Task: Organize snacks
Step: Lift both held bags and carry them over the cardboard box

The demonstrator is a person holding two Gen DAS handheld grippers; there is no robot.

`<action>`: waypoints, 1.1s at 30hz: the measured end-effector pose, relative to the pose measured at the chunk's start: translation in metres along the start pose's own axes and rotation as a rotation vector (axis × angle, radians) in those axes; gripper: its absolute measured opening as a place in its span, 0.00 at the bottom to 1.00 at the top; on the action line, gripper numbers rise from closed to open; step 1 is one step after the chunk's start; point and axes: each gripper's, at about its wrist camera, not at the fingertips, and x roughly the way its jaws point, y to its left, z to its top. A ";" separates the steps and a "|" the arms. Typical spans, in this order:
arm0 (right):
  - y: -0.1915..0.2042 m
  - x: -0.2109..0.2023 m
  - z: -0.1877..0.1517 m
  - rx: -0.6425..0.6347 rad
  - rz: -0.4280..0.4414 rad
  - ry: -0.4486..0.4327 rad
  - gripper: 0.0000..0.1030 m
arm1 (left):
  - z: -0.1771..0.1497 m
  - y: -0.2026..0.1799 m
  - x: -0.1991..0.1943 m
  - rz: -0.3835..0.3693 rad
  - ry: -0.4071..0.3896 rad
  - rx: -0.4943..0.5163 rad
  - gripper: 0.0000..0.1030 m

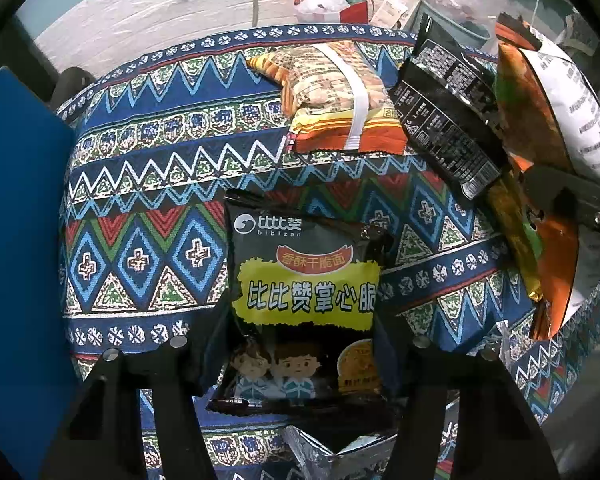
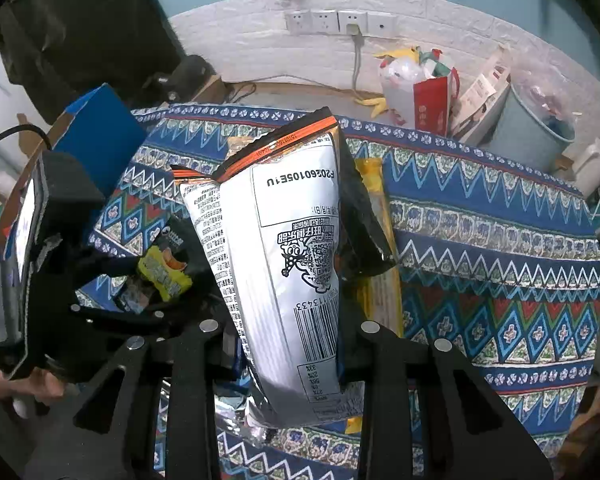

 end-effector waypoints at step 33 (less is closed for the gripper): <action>0.059 -0.045 0.037 -0.060 0.021 -0.125 0.29 | -0.022 0.065 -0.158 0.096 -0.358 -0.066 0.61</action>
